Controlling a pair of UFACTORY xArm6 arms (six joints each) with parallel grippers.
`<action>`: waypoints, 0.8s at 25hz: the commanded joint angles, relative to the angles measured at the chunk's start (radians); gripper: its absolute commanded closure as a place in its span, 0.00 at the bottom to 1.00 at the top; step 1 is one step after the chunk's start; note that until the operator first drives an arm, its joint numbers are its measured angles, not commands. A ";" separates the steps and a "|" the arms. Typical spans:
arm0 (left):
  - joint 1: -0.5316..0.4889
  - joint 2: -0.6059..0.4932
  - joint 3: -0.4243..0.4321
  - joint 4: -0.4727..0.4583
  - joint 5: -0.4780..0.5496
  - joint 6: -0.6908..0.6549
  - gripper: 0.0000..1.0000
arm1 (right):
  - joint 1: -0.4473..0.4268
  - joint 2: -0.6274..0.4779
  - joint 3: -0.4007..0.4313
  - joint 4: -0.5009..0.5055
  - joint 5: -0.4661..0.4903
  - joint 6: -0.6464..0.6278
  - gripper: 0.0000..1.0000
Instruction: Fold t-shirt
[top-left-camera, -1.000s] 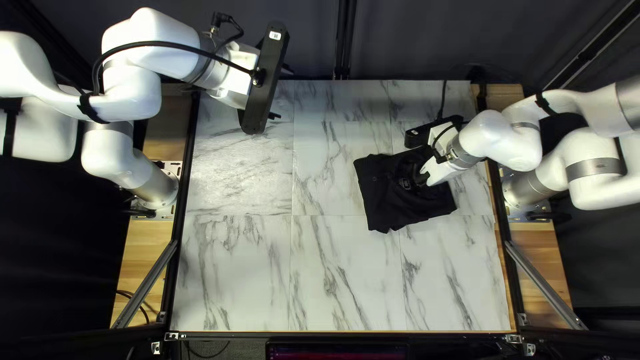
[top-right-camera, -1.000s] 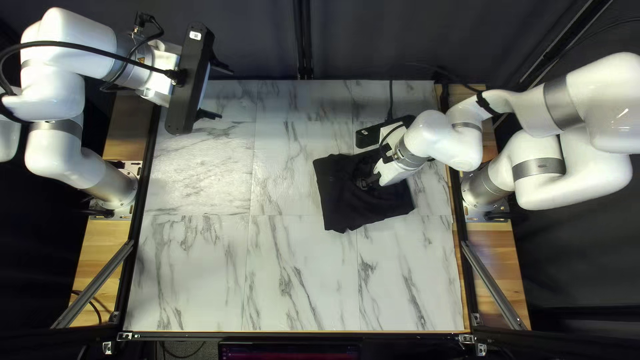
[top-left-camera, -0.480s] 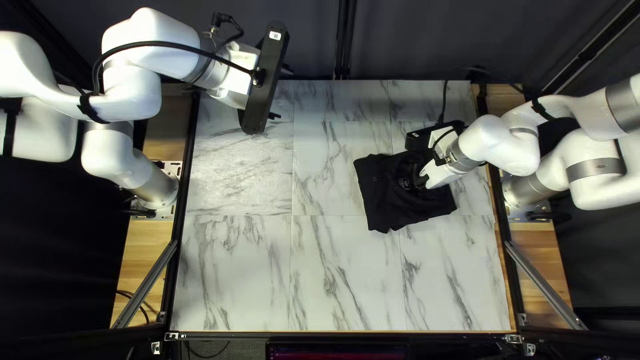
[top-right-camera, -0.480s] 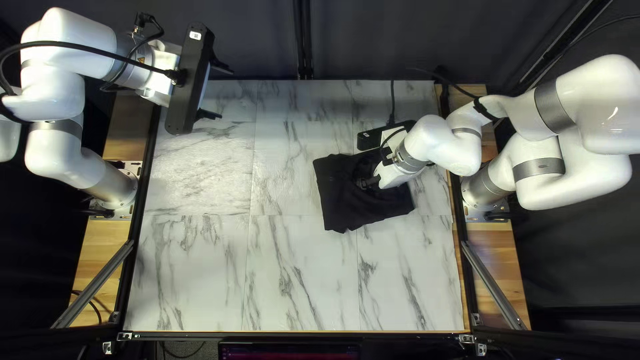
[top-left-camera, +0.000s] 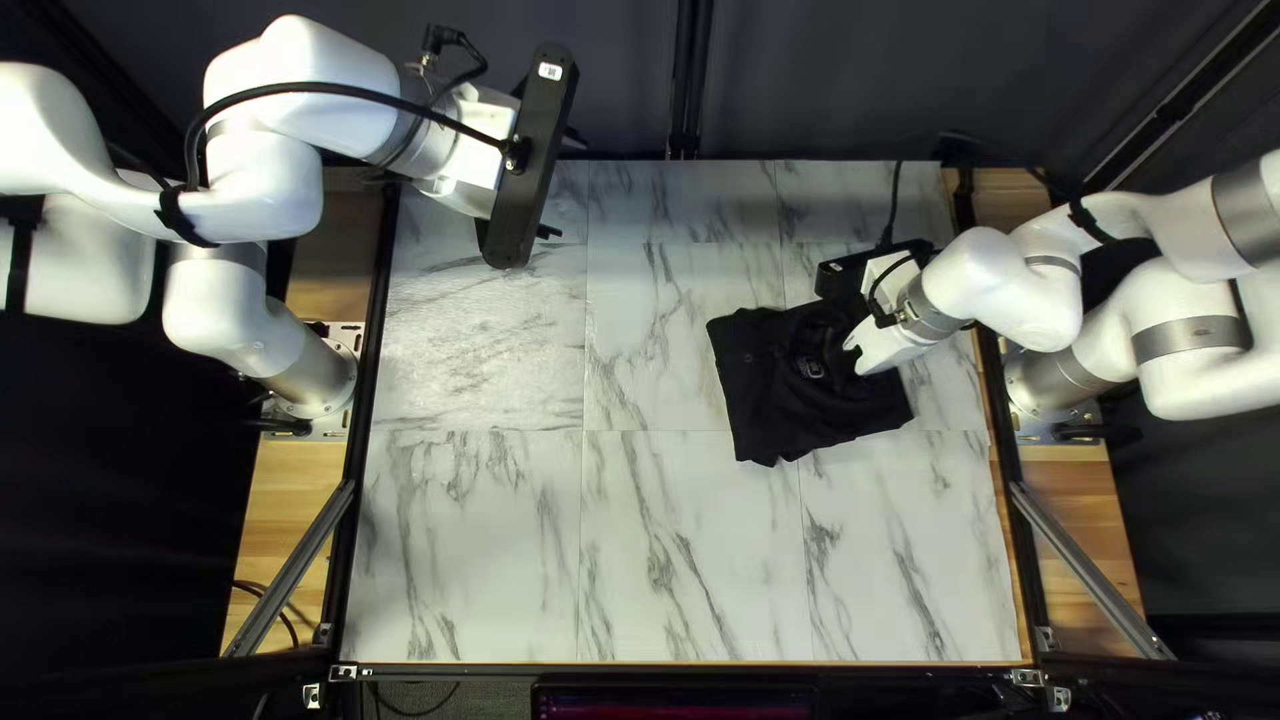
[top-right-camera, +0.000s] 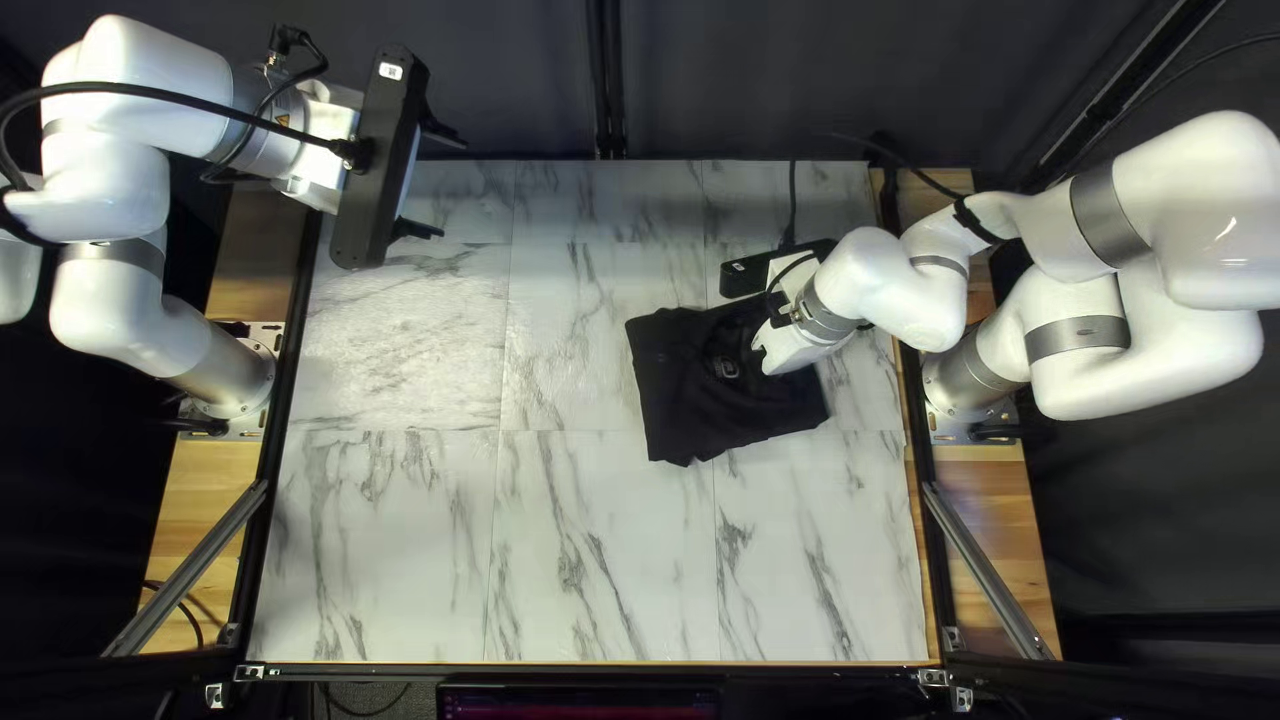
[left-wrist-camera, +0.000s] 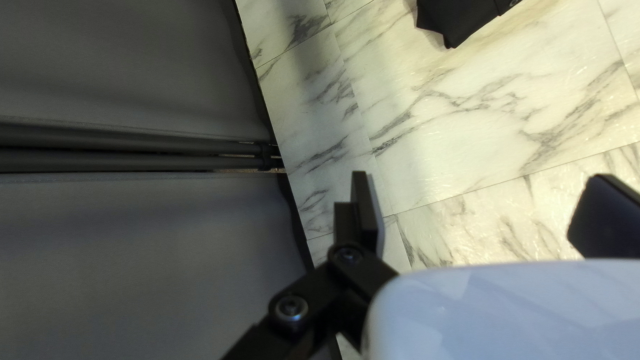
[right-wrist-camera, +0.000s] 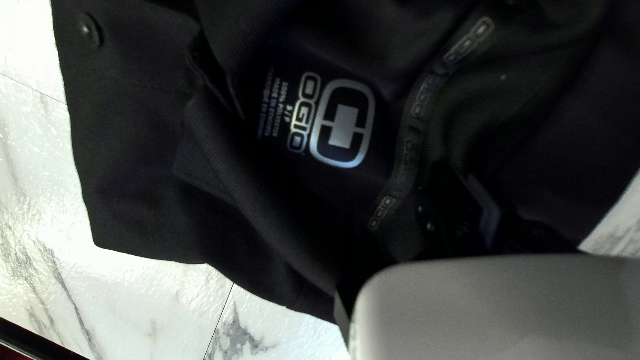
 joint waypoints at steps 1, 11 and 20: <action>0.000 0.000 0.000 0.000 0.000 0.000 0.00 | 0.007 -0.059 -0.021 -0.082 0.068 0.085 0.95; 0.000 0.000 0.000 0.000 0.000 0.000 0.00 | -0.019 -0.272 -0.063 -0.216 0.312 0.153 0.95; 0.000 0.000 0.000 0.000 0.000 0.000 0.00 | -0.096 -0.499 -0.010 -0.240 0.506 0.064 0.85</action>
